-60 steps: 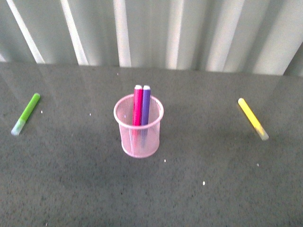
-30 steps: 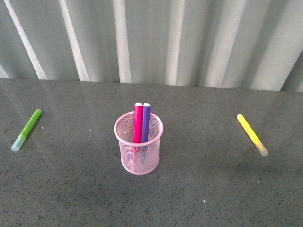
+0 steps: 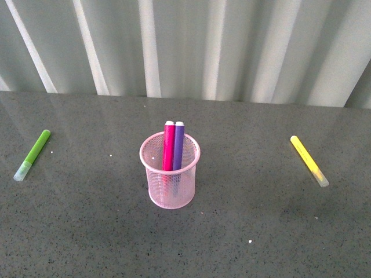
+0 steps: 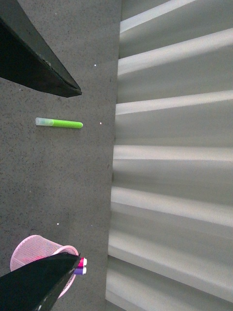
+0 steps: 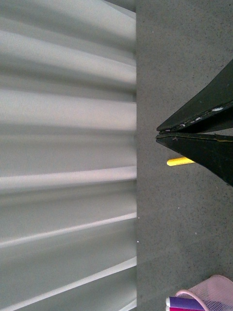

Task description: Insert purple and pink pens into pink cup

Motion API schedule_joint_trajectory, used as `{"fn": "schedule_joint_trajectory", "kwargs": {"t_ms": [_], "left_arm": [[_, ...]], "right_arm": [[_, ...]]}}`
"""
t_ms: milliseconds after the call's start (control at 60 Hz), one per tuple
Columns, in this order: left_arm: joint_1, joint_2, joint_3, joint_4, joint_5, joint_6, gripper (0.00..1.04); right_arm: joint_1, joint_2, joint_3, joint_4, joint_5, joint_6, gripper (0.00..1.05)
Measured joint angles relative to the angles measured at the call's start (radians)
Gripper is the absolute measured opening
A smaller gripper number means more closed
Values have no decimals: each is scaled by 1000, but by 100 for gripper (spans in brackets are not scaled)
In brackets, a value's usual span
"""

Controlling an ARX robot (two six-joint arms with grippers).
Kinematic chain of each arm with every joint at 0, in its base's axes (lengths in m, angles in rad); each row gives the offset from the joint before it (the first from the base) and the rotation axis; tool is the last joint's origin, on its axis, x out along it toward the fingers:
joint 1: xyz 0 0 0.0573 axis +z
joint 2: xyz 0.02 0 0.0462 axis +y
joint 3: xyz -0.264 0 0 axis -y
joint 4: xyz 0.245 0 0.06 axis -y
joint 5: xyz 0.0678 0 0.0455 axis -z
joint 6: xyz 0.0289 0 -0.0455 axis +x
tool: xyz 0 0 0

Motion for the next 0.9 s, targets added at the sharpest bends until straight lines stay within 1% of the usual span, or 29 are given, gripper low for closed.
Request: {"fn": "schedule_joint_trajectory", "kwargs": {"t_ms": [383,450,483,783,799,849,883,899], "left_arm": [[0,0,0,0,0,0,98],[0,0,0,0,0,0,98],[0,0,0,0,0,0,98],[0,0,0,0,0,0,98],[0,0,0,0,0,0,98],[0,0,0,0,0,0,98],[0,0,0,0,0,0,98],[0,0,0,0,0,0,98]], "right_arm": [[0,-102,0,-102,0,0,3],[0,-196,1,-228,0,0,3],[0,-227,0,-261,0,0,3],[0,-266,1,-272,0,0,4],[0,-266,1,-272,0,0,4],[0,-266,1,-272,0,0,12],[0,-266,1,-272,0,0,19],[0,-266,1,-272,0,0,25]]}}
